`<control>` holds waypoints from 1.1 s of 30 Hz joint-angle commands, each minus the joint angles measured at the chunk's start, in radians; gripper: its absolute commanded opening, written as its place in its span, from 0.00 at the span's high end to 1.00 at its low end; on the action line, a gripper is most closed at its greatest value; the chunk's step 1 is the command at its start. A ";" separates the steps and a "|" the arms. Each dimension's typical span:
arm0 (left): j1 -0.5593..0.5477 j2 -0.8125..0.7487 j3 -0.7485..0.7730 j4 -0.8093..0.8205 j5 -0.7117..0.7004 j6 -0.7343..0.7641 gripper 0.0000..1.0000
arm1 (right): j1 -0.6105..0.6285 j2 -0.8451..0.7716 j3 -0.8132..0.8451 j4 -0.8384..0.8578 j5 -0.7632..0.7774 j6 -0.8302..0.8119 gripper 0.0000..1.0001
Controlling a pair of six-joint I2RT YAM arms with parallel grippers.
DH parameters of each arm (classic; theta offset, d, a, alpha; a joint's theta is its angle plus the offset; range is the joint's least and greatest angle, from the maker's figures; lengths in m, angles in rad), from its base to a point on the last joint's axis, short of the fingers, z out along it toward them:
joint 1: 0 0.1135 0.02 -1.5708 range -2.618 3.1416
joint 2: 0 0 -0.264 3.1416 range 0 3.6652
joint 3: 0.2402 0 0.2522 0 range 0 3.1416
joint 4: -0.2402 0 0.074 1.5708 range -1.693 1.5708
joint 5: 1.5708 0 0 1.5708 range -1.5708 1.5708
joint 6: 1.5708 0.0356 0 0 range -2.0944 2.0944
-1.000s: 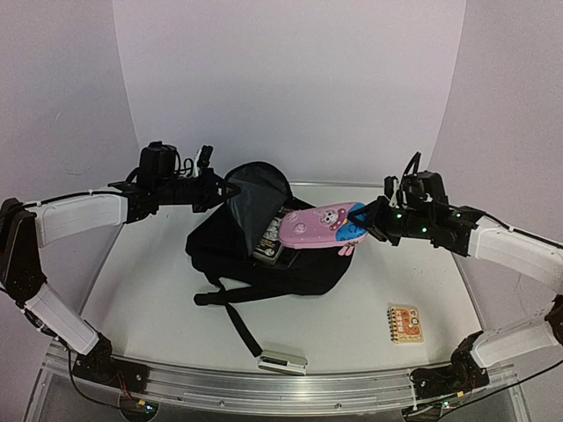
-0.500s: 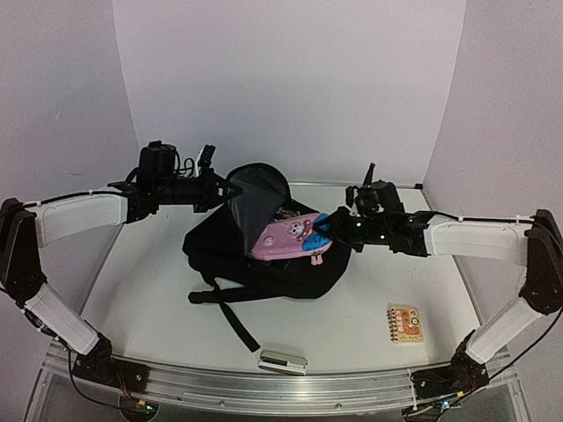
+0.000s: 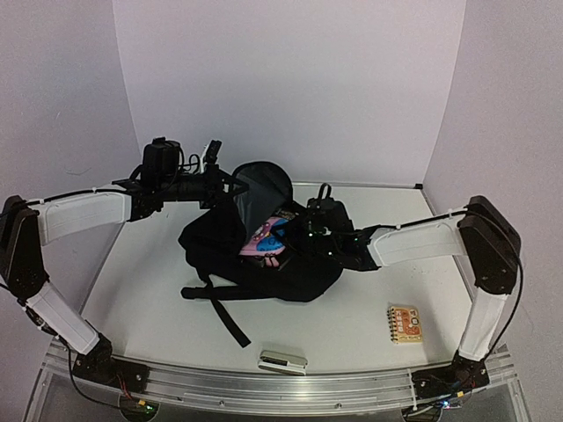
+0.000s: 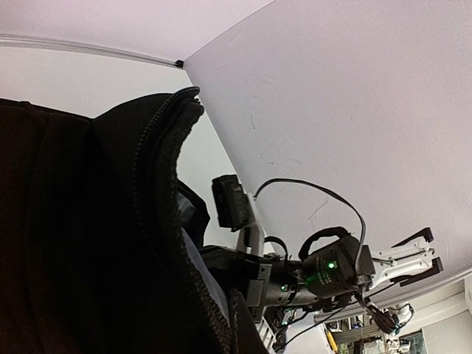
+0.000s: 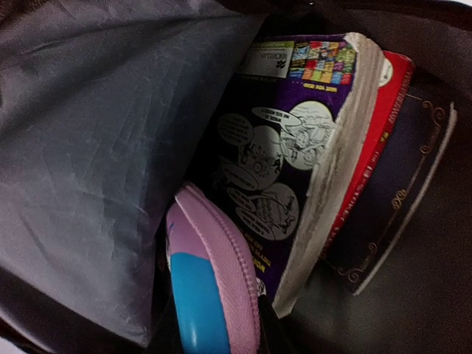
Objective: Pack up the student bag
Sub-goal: Place the stationery in the student bag.
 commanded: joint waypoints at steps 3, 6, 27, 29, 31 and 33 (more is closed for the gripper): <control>-0.027 0.002 0.070 0.101 0.029 -0.003 1.00 | 0.026 0.147 0.147 0.130 0.053 0.084 1.00; -0.033 0.006 0.059 0.121 0.026 -0.015 1.00 | 0.032 0.192 0.170 0.155 0.062 0.100 0.98; -0.007 -0.159 -0.064 -0.041 -0.134 0.065 1.00 | 0.036 -0.191 -0.062 -0.015 0.201 -0.182 0.11; -0.005 -0.177 -0.073 -0.052 -0.145 0.073 1.00 | 0.035 -0.269 -0.099 -0.086 0.257 -0.234 0.06; -0.003 -0.194 -0.080 -0.069 -0.153 0.084 1.00 | 0.027 -0.356 -0.119 -0.166 0.304 -0.285 0.02; -0.002 -0.209 -0.085 -0.089 -0.167 0.092 1.00 | 0.000 -0.408 -0.126 -0.253 0.297 -0.347 0.02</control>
